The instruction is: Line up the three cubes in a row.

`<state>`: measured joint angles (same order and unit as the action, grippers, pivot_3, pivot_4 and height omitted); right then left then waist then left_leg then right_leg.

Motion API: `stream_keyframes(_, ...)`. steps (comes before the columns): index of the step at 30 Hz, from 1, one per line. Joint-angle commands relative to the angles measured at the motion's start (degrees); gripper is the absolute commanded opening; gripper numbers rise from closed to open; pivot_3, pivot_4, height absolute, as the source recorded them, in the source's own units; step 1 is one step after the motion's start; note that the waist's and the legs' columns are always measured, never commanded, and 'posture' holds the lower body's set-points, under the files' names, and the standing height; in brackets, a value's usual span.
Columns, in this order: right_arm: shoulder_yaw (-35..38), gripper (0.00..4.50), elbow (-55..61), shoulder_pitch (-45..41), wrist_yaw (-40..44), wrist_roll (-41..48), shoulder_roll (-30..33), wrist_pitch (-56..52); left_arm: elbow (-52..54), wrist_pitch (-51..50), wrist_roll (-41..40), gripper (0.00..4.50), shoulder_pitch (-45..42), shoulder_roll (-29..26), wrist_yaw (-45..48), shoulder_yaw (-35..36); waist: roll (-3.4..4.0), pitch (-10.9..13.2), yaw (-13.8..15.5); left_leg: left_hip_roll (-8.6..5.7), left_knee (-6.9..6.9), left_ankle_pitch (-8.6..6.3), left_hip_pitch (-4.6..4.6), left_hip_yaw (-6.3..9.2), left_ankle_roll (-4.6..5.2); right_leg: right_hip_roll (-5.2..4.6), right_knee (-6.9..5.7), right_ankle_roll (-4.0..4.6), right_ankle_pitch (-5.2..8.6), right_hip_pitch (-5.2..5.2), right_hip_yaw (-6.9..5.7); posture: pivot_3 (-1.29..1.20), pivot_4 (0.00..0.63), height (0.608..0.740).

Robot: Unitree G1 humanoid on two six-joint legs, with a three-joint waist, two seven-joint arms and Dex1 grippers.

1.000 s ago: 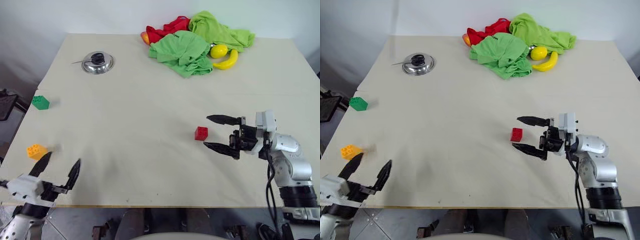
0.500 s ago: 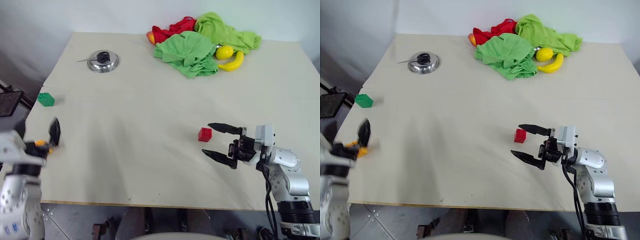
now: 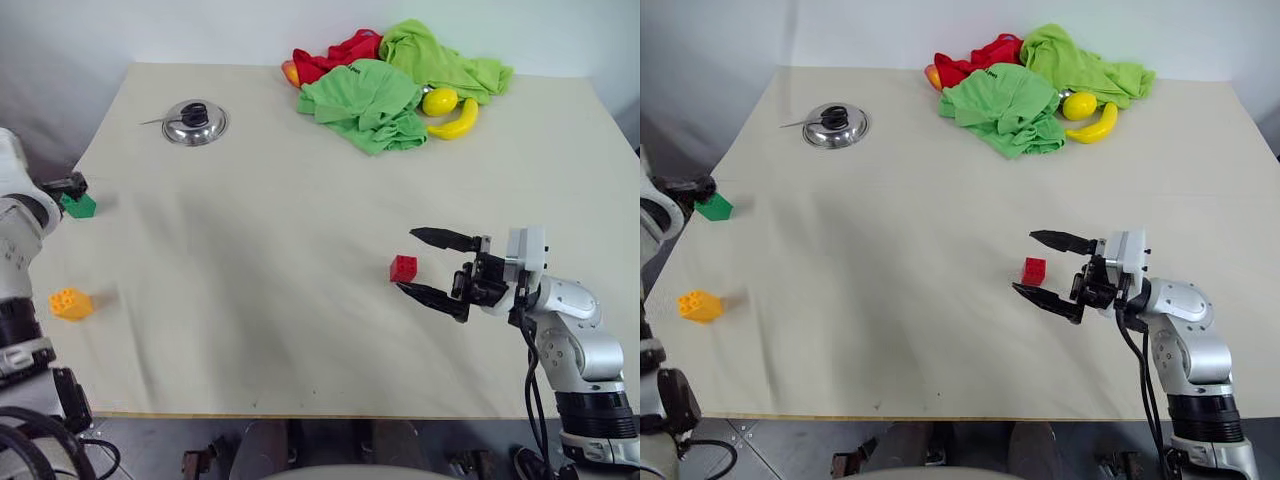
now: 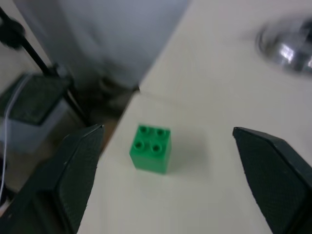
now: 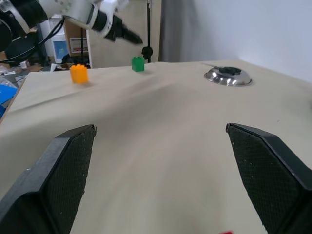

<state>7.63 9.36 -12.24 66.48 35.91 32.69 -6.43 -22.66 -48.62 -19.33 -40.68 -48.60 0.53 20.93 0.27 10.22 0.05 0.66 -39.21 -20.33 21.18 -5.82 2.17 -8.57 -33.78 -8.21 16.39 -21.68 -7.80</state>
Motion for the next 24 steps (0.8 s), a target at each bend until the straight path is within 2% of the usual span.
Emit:
stream_keyframes(1, 0.87, 4.46, 2.95, -0.33, -1.78, 1.24, -0.58, -0.34, -12.37, 7.02, 5.74, 4.5, -5.54, -2.99, 6.02, -5.21, -0.05, 0.03, -0.05, 0.02, 0.0, 0.0, -0.02, -0.01, -0.04, 0.02, -0.03, 0.03, 0.02, -0.01, 0.0, 0.0, 0.15, 0.74)
stream_keyframes(6, 0.47, 4.46, 3.88, 0.24, -3.11, 0.75, -1.36, 0.02, -31.57, 18.51, 12.3, 4.5, -14.06, -4.04, 9.28, -10.23, -0.19, 0.09, -0.13, 0.05, 0.01, 0.03, 0.02, -0.15, -0.1, 0.07, -0.06, 0.04, 0.04, -0.13, 0.06, 0.0, 0.15, 0.74)
stream_keyframes(9, 0.63, 4.46, 4.57, 1.05, -3.77, 0.7, -1.65, 0.29, -38.89, 22.78, 14.07, 4.5, -17.76, -3.69, 9.7, -10.87, -0.32, 0.12, -0.15, 0.06, 0.01, 0.03, 0.08, -0.23, -0.09, 0.06, -0.11, 0.04, 0.03, -0.26, 0.08, 0.0, 0.15, 0.74)
stream_keyframes(19, 1.52, 4.46, 5.33, 3.63, -4.94, 0.46, -1.87, 1.95, -49.16, 28.57, 14.68, 4.5, -20.41, -3.26, 8.71, -8.04, -0.73, 0.12, -0.21, 0.09, 0.01, 0.03, 0.13, -0.54, -0.08, 0.0, -0.38, 0.04, 0.03, -0.6, 0.11, 0.0, 0.15, 0.74)
stream_keyframes(22, 1.58, 4.5, 5.05, 3.89, -5.3, 0.26, -1.96, 2.49, -49.92, 30.03, 14.5, 3.88, -20.05, -2.97, 9.95, -7.14, -0.81, 0.14, -0.24, 0.12, 0.01, 0.03, 0.16, -0.73, -0.07, -0.03, -0.47, 0.04, 0.03, -0.75, 0.15, 0.0, 0.15, 0.74)
stream_keyframes(24, 1.51, 4.5, 4.91, 3.92, -5.43, 0.23, -1.95, 2.73, -50.14, 30.69, 14.74, 3.25, -19.9, -2.9, 10.52, -6.98, -0.84, 0.12, -0.25, 0.13, 0.01, 0.03, 0.15, -0.8, -0.07, -0.03, -0.52, 0.04, 0.03, -0.77, 0.17, 0.0, 0.15, 0.74)
